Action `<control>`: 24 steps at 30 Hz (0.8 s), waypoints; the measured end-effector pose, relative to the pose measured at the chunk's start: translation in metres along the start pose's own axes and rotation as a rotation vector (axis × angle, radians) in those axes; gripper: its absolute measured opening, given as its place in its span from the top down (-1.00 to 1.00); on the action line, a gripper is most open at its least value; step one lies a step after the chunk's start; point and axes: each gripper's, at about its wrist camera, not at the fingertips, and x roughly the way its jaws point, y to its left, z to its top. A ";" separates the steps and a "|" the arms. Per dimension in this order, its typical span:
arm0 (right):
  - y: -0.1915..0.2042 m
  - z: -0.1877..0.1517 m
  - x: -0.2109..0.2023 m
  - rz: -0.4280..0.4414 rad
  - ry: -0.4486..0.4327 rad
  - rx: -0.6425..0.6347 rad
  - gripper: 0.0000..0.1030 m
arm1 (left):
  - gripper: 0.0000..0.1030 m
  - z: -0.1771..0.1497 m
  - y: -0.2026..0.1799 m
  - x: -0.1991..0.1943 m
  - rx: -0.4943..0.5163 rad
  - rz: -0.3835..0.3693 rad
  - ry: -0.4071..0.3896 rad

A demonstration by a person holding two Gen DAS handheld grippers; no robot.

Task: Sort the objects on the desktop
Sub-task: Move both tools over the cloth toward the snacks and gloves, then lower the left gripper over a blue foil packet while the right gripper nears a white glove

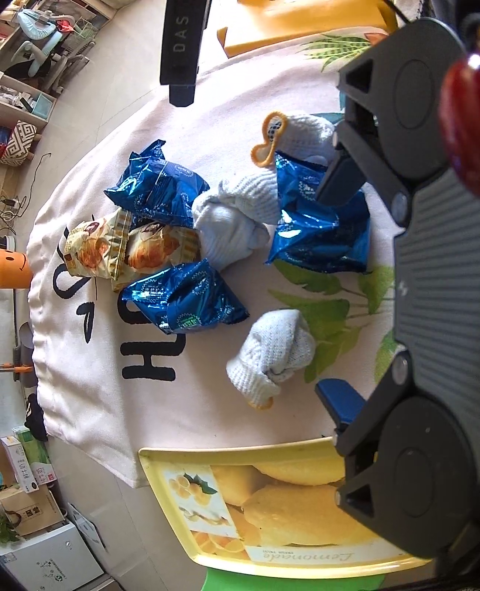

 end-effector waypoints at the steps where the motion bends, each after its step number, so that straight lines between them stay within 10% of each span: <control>1: 0.001 -0.004 -0.005 0.005 0.005 0.011 -1.00 | -0.99 -0.002 0.001 0.000 -0.002 0.004 0.003; 14: 0.016 -0.042 -0.054 -0.045 -0.070 0.022 -1.00 | -0.99 -0.036 0.012 -0.004 -0.030 0.035 0.032; 24: 0.011 -0.043 -0.032 -0.035 0.029 0.092 -1.00 | -0.99 -0.037 0.017 0.004 -0.062 0.036 0.042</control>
